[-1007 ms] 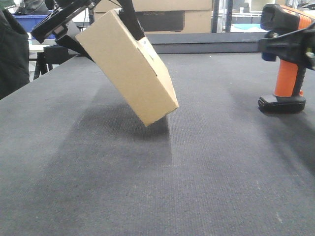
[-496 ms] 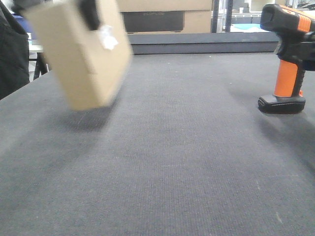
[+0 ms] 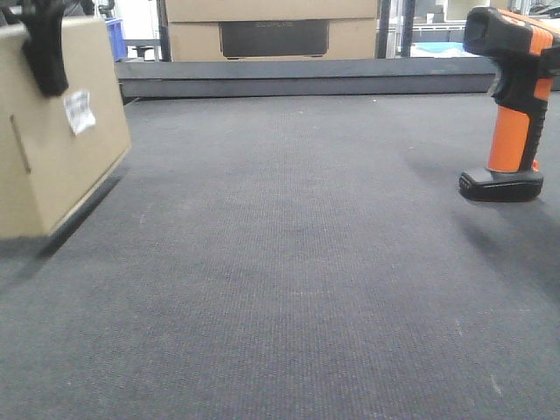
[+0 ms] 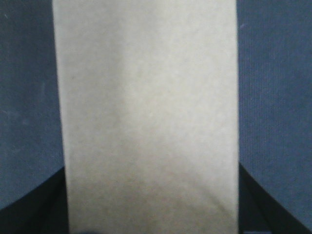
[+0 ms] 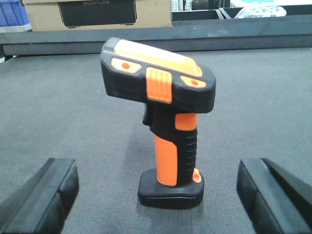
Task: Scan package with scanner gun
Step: 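Lower the box back onto the table and release the scanner, then open the left gripper and raise it off the box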
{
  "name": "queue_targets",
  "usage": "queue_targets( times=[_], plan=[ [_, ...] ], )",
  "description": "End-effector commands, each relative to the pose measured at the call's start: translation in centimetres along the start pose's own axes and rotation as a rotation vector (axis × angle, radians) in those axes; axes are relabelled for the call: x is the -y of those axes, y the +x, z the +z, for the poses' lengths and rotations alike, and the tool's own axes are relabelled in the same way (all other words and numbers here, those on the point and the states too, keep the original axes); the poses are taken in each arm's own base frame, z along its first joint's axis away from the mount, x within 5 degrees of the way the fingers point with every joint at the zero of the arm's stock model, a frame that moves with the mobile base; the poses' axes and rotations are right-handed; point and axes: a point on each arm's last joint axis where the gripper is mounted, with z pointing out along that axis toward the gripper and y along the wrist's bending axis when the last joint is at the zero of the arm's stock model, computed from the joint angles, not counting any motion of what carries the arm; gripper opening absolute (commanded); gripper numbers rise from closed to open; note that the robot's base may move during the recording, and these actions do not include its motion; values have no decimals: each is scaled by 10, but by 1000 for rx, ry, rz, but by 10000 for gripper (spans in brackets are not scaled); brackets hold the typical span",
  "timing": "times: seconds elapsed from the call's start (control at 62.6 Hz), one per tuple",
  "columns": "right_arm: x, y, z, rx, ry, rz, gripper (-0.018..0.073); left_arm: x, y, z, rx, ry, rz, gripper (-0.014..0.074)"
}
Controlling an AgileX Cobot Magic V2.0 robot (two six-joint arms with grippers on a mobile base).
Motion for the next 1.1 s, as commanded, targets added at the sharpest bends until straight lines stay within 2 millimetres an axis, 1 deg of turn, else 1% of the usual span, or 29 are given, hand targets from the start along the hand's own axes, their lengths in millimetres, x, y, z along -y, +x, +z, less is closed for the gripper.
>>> queue_targets(
  times=[0.0, 0.112, 0.176, 0.224, 0.272, 0.368, 0.448, 0.591, 0.751, 0.815, 0.879, 0.943, 1.023, 1.087],
  plan=[
    [0, -1, -1, 10, -5, -7, 568, 0, 0, -2, 31, 14, 1, -111],
    [0, -1, -1, 10, -5, -7, 568, 0, 0, 0, 42, 8, 5, -109],
    [0, 0, -1, 8, -5, -7, 568, 0, -1, 0, 49, 10, 5, -76],
    [0, 0, -1, 6, -5, -7, 568, 0, -1, 0, 50, 10, 5, -29],
    [0, 1, -1, -3, -6, -7, 568, 0, -1, 0, 50, 12, 5, 43],
    [-1, 3, -1, -34, -10, -7, 568, 0, -1, 0, 50, 12, 5, 215],
    [-1, 4, -1, -44, -11, -7, 568, 0, -1, 0, 47, 11, 5, 314],
    [-1, 4, -1, -42, -11, -7, 568, 0, -1, 0, 47, 11, 5, 444],
    [-1, 4, -1, -42, -11, -7, 568, 0, -1, -1, 55, 13, 4, 547],
    [-1, 4, -1, -42, -11, -7, 568, 0, -1, -3, 53, 10, 5, 564],
    [-1, 4, -1, -42, -11, -7, 568, -2, 0, -8, 51, -3, 0, 561],
    [-1, 4, -1, -42, -11, -7, 568, -6, -1, -20, 77, -25, -3, 549],
    [-1, 4, -1, -42, -11, -7, 568, -12, 0, -39, 125, -58, -4, 528],
    [-1, 4, -1, -42, -11, -7, 568, -18, 5, -60, 176, -73, -19, 503]
  ],
)
